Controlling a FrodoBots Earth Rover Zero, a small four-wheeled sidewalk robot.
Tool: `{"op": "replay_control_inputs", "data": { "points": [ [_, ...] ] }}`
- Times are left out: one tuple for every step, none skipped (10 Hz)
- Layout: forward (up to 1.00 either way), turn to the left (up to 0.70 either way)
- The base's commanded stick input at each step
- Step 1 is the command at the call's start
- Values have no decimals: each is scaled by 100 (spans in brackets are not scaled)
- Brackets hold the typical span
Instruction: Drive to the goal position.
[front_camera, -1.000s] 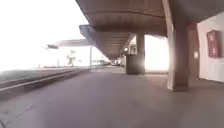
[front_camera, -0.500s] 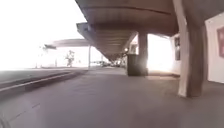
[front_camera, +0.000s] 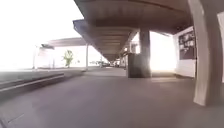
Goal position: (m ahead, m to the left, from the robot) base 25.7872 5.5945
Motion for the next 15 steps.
{"op": "replay_control_inputs", "data": {
  "points": [
    [100,1],
    [100,1],
    [100,24],
    [100,36],
    [100,39],
    [100,36],
    [100,27],
    [100,12],
    [100,1],
    [100,1],
    [100,1],
    [100,1],
    [100,1],
    [100,1],
    [100,1]
  ]
}}
